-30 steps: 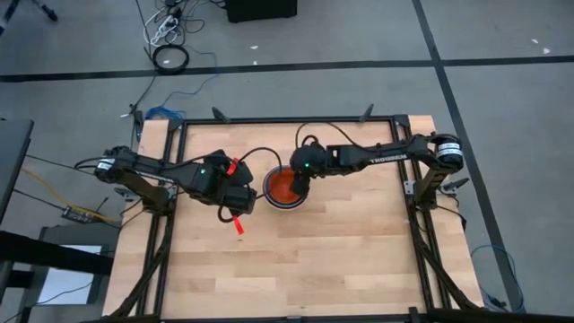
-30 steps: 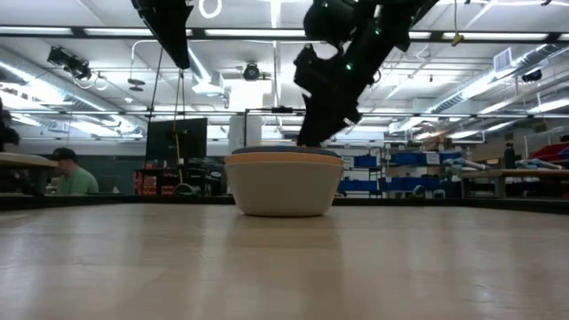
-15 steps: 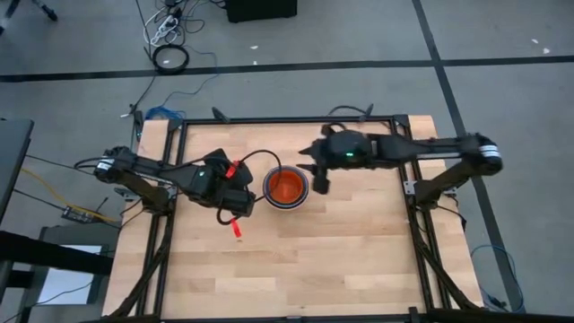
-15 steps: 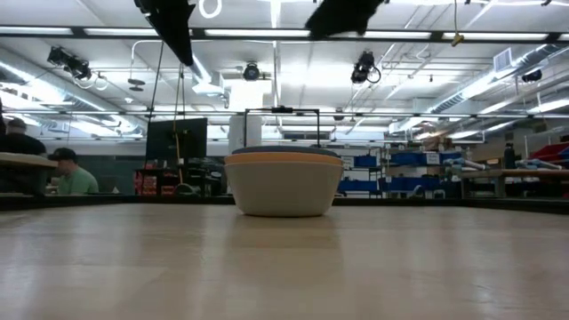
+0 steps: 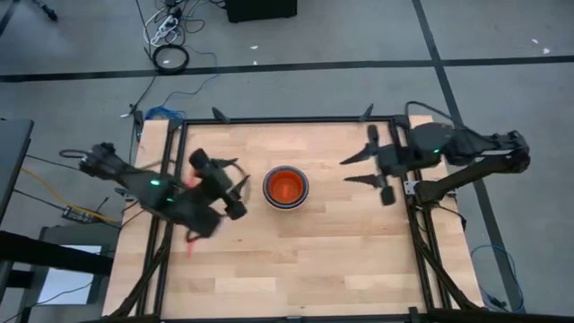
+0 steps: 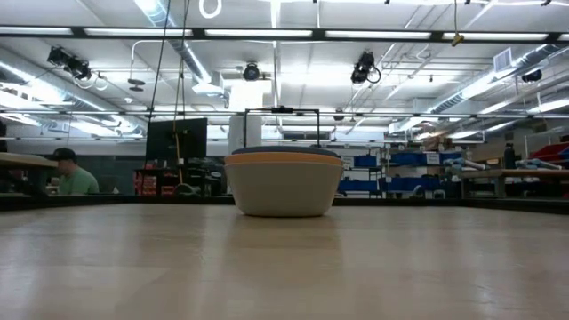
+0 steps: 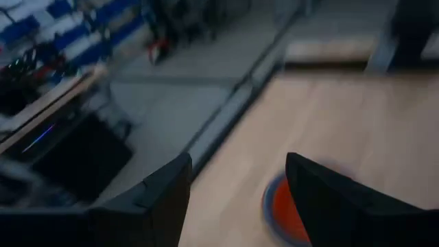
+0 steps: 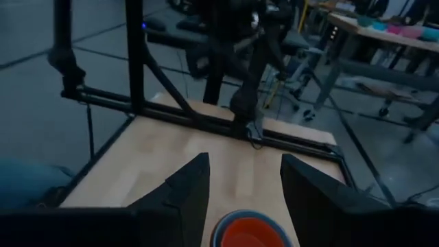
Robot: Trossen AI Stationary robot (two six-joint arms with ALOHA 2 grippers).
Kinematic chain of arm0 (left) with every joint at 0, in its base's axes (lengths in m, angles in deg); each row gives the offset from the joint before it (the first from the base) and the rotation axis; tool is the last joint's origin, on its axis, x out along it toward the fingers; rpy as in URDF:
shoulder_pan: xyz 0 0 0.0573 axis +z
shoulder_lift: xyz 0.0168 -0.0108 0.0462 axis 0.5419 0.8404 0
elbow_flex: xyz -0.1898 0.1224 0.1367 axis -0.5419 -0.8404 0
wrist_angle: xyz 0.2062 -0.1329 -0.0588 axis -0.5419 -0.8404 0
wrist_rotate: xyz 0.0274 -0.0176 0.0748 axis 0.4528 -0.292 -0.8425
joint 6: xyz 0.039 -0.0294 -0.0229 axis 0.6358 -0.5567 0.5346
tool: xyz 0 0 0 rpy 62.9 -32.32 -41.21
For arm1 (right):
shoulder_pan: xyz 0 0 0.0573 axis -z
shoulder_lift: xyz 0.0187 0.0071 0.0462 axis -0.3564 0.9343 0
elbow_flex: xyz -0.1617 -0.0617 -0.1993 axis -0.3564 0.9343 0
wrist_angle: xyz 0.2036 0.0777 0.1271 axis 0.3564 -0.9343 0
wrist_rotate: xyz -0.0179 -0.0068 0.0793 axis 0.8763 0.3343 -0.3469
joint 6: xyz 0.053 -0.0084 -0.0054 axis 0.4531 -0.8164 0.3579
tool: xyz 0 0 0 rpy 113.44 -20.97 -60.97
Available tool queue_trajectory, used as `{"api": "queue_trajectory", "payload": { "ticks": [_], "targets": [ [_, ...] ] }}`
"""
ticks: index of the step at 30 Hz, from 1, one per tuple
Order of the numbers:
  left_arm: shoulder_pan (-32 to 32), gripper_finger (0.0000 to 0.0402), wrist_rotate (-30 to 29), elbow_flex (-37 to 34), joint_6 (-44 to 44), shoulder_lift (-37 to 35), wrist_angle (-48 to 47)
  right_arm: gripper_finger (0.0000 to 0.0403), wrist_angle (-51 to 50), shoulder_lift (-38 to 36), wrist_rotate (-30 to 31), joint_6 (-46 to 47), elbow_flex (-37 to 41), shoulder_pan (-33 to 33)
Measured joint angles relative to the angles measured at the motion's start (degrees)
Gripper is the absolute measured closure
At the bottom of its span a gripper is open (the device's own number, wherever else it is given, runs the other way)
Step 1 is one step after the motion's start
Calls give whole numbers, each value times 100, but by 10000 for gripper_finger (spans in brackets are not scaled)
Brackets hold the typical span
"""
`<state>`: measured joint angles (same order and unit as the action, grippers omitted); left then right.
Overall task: Nest bowls inside each other
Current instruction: Return to Home Position
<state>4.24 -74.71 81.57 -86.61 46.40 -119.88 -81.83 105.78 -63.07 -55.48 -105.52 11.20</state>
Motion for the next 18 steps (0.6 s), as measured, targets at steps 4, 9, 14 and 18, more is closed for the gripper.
{"api": "queue_trajectory", "payload": {
  "ticks": [4,9,14,18],
  "targets": [
    [-300,156,18,-95,1413,-552,1443,236,-239,-414,-16,-4,0,-1],
    [-169,156,899,-645,3140,-1066,3145,236,-464,-788,-7,-54,0,-1],
    [498,156,1593,-1715,3856,-1607,4844,237,-634,-1080,209,-90,0,-1],
    [1020,156,2124,-2660,4110,-2000,5985,236,-658,-1290,298,-101,0,1]
  ]
}}
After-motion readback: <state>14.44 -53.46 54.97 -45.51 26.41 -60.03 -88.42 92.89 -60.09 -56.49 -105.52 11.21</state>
